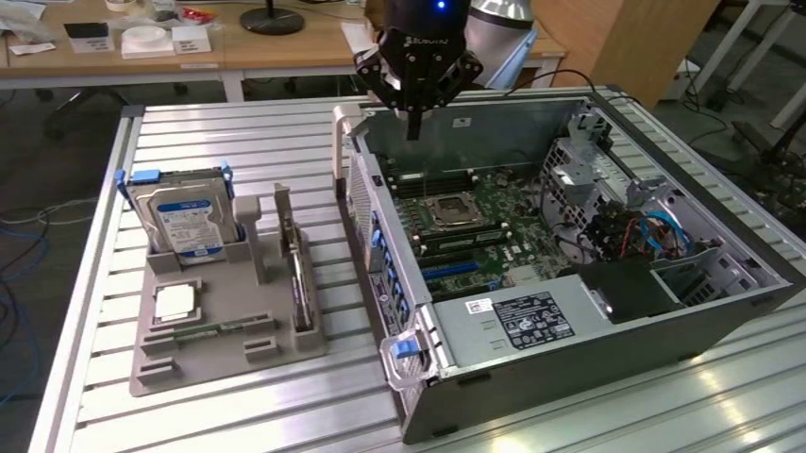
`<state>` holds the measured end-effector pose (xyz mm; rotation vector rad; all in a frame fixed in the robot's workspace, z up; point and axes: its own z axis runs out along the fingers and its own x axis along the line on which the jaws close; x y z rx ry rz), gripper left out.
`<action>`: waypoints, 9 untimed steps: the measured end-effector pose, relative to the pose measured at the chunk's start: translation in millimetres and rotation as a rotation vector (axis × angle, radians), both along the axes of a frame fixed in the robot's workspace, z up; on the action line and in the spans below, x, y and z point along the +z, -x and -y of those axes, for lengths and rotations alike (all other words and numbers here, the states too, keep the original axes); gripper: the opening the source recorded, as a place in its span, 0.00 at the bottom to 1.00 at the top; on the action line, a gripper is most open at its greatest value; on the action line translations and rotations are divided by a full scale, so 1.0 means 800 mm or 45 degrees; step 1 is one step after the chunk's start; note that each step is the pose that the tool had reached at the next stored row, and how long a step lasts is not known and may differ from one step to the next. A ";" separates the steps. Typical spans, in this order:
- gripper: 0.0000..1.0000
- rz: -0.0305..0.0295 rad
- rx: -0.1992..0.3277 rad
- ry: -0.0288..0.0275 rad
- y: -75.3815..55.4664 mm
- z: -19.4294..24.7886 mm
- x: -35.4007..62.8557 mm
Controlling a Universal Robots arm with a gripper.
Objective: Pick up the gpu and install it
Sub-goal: 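Reach for the gpu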
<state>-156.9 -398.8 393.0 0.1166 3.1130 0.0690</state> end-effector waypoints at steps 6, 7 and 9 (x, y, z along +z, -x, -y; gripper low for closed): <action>0.11 -0.0001 0.000 0.0001 0.004 0.0000 0.000; 0.11 -0.0002 0.000 0.0002 0.004 0.0000 0.000; 0.11 -0.0001 0.000 0.0001 0.004 0.0000 0.000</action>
